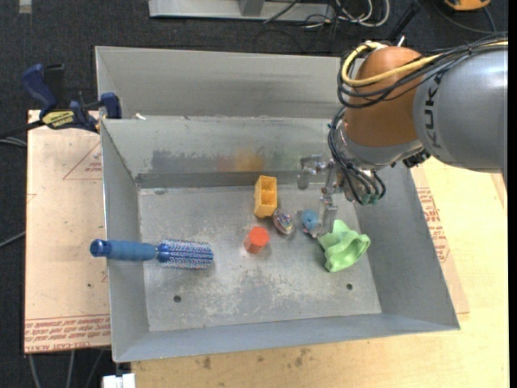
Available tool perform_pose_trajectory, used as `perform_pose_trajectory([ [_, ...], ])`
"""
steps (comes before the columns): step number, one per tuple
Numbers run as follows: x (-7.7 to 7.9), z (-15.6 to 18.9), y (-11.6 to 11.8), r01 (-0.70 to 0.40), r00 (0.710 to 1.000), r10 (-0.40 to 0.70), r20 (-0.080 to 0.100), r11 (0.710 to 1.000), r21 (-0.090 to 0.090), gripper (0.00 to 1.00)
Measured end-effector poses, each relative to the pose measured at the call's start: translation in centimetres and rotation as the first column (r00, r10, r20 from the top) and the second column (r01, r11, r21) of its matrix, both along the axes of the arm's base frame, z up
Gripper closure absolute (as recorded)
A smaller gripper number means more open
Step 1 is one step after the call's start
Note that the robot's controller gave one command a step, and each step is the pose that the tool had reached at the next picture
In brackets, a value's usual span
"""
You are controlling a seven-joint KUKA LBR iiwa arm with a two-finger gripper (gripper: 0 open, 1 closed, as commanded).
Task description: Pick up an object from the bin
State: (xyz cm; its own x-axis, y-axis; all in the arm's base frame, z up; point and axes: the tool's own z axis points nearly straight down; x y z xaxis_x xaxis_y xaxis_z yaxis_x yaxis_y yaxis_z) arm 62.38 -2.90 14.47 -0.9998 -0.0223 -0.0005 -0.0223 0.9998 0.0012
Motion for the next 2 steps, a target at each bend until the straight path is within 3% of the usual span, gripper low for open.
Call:
perform_pose_trajectory([
  [1,-0.53,-7.69,-3.53,-0.292,0.956,0.292,-0.002,0.956,0.0,0.0],
  [2,-0.37,-7.42,-3.47,-0.293,0.956,0.293,0.002,0.956,-0.001,1.0],
])
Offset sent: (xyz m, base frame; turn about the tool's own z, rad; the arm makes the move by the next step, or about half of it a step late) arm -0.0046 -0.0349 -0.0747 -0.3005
